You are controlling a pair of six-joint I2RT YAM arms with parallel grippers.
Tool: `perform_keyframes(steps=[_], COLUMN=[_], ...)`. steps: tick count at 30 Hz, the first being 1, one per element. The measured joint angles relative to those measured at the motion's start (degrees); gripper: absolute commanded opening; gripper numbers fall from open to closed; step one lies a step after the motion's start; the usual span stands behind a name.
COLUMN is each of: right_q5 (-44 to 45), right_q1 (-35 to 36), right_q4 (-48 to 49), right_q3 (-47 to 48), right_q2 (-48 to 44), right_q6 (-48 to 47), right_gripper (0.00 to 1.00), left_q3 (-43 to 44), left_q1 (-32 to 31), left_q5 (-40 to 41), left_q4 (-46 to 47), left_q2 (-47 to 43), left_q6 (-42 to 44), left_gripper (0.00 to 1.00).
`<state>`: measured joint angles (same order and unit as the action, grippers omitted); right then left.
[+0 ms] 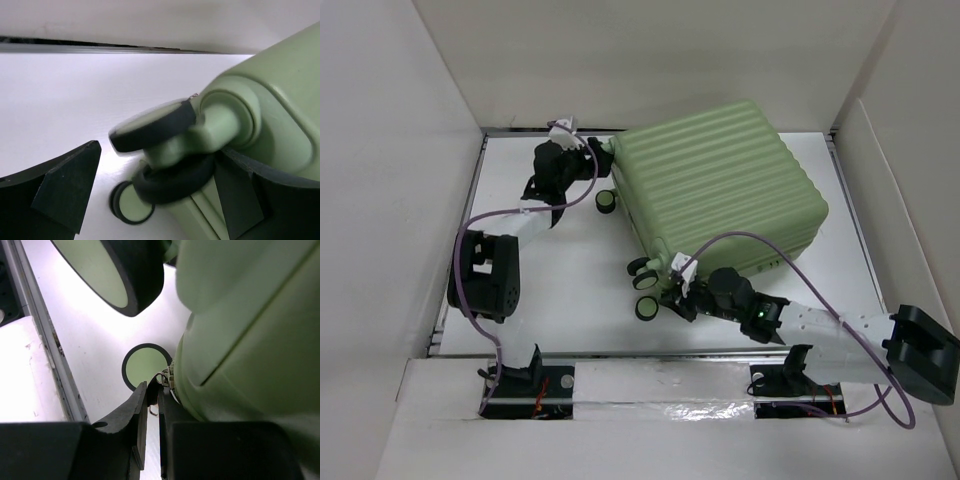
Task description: Pack the luggage
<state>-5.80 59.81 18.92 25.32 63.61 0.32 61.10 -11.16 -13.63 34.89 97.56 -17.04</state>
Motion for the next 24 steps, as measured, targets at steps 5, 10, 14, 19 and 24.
perform_keyframes(steps=[5,10,14,19,24], right_q5=[-1.16,-2.75,-3.69,-4.31,-4.04], right_q1=[-0.81,-1.73,-2.32,-3.28,-4.28], right_q4=[0.48,0.87,1.07,1.73,2.10], right_q3=[-0.33,-0.42,-0.44,-0.79,-1.53], right_q2=[-0.24,-0.22,-0.20,-0.20,-0.98], right_q6=[-0.04,-0.02,-0.02,-0.04,-0.04], right_gripper=[0.00,0.00,0.00,0.00,0.00], left_q3=[8.74,14.78,19.17,25.97,32.11], left_q1=[0.15,0.13,-0.09,-1.25,-2.03], left_q5=[-3.87,-5.27,-5.77,-5.55,-6.14], left_q4=[-9.53,-18.34,-24.46,-31.32,-35.34], left_q2=[3.74,5.07,6.25,9.33,12.87], left_q6=[7.28,12.72,16.61,20.85,22.56], left_gripper=[0.83,0.80,0.75,0.28,0.00])
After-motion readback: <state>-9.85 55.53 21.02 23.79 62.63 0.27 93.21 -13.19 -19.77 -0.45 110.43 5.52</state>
